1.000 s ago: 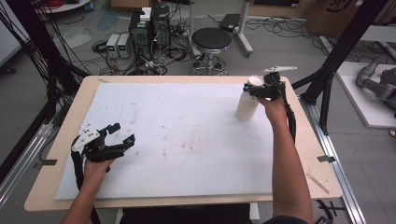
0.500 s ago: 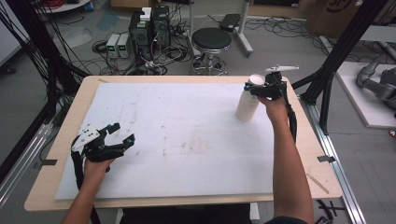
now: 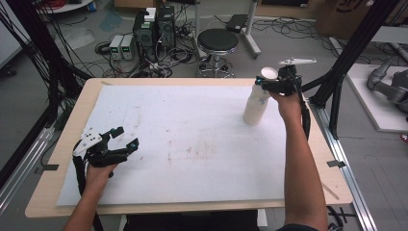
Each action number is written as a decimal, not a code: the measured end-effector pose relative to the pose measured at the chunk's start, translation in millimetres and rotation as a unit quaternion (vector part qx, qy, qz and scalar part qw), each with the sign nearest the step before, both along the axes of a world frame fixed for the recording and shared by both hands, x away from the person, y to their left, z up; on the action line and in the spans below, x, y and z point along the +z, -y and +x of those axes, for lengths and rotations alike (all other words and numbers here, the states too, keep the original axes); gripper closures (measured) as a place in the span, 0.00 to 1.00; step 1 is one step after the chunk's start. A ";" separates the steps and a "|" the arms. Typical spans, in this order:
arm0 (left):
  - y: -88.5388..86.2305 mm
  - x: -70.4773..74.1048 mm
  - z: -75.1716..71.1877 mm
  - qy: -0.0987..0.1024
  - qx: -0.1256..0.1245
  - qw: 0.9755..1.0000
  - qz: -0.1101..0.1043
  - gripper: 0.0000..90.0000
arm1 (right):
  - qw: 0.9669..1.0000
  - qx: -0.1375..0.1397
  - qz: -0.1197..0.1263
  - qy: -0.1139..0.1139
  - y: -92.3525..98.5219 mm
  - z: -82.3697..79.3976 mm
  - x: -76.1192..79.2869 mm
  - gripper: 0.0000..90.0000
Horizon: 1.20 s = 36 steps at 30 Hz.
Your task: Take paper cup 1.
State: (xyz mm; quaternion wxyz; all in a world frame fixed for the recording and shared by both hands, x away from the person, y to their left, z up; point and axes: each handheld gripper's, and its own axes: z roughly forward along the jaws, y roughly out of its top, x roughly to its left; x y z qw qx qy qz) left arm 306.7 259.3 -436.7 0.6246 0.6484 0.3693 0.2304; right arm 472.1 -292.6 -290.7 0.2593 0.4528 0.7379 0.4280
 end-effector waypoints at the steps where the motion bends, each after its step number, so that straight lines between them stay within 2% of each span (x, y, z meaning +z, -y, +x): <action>1: 0.0 0.2 -0.2 0.001 0.000 1.000 -0.002 0.18 | 1.000 -0.001 0.003 0.001 1.1 -1.2 4.3 0.38; 4: -0.1 0.7 -0.8 0.001 -0.001 1.000 -0.005 0.18 | 1.000 0.006 0.007 0.024 2.3 -7.3 19.2 0.38; 14: 0.5 1.6 -1.6 0.001 -0.011 1.000 -0.013 0.18 | 0.999 0.006 0.007 0.048 7.5 -28.4 49.0 0.40; 17: 0.8 2.1 -2.2 0.001 -0.013 1.000 -0.012 0.18 | 0.999 0.005 -0.006 0.047 10.4 -37.0 52.7 0.40; 27: 1.9 2.5 -2.5 0.000 -0.015 1.000 -0.018 0.18 | 0.998 0.030 -0.007 0.051 17.9 -67.1 57.2 0.40; 32: 2.5 2.6 -2.6 0.000 -0.018 1.000 -0.016 0.18 | 0.998 0.041 -0.004 0.048 19.2 -78.5 54.3 0.40; 36: 3.6 2.7 -2.7 0.002 -0.026 0.999 -0.020 0.18 | 0.997 0.069 0.004 0.044 17.6 -95.6 43.2 0.40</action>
